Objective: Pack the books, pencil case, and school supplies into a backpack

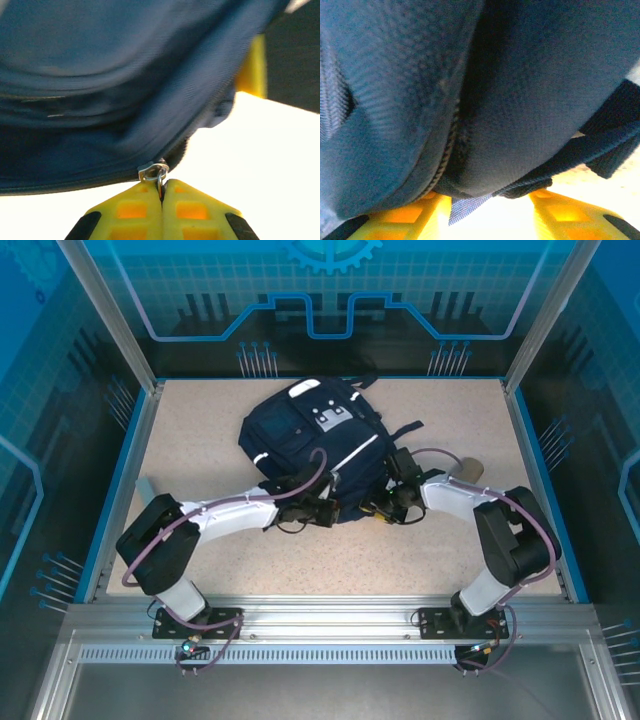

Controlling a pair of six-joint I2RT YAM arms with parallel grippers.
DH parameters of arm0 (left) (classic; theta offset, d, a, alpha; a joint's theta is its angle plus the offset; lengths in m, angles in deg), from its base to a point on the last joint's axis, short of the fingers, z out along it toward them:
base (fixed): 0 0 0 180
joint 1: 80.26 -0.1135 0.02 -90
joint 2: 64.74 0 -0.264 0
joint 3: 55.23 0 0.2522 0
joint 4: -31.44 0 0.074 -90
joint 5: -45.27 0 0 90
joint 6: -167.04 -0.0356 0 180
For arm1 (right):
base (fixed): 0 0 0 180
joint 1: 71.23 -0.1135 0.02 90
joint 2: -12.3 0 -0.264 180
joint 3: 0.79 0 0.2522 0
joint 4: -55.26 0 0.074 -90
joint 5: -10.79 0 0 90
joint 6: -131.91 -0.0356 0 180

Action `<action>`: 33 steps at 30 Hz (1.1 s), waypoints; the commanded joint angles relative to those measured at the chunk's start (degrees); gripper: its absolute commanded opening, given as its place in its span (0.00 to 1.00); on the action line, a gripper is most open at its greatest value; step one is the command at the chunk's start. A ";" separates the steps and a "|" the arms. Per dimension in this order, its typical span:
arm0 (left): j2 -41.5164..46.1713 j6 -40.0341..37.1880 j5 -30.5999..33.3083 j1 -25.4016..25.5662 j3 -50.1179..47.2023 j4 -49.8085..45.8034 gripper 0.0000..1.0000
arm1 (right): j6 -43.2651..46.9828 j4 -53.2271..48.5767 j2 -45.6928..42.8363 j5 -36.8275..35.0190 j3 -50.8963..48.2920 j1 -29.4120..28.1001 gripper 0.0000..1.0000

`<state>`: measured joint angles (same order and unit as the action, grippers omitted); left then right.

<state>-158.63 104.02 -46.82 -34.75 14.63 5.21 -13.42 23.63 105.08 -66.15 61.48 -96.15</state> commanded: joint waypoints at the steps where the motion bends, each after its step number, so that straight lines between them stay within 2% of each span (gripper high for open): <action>1: -1.06 3.82 -4.15 2.89 1.37 7.80 0.01 | -0.92 3.90 1.48 2.28 1.14 -1.92 0.42; 5: -0.92 4.59 -3.34 2.91 0.64 7.93 0.01 | -0.27 1.95 -1.04 0.25 0.22 -1.71 0.42; 7: -0.28 4.40 -3.11 2.58 0.33 7.10 0.04 | 0.59 0.04 -3.12 -1.07 -0.29 -1.36 0.42; 10: 1.38 5.16 -3.65 1.33 -0.63 5.60 0.16 | 2.00 -3.00 -6.62 -3.74 -1.19 -0.79 0.43; 14: 4.30 4.95 -9.62 -1.90 -0.52 1.87 0.34 | 4.66 -9.45 -11.36 -8.39 -0.53 -0.94 0.46; 18: 8.13 3.96 -9.80 -4.37 0.10 -4.28 0.49 | 7.58 -16.17 -12.52 -12.32 4.08 -3.37 0.48; 24: 15.15 10.47 -5.99 -12.25 -4.85 -6.60 0.70 | 10.48 -20.62 -10.18 -19.98 11.17 -11.87 0.49; 29: 18.84 16.62 -3.61 -16.98 -8.73 -6.57 0.77 | 12.55 -22.29 -3.42 -27.05 17.68 -21.35 0.48; 33: 19.70 20.82 -2.99 -19.29 -10.59 -6.82 0.80 | 11.24 -24.69 3.07 -33.12 22.49 -27.65 0.47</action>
<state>-140.60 119.89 -51.21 -52.82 5.49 -0.04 -2.38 3.50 104.84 -92.49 81.33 -120.92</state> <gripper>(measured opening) 0.793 0.473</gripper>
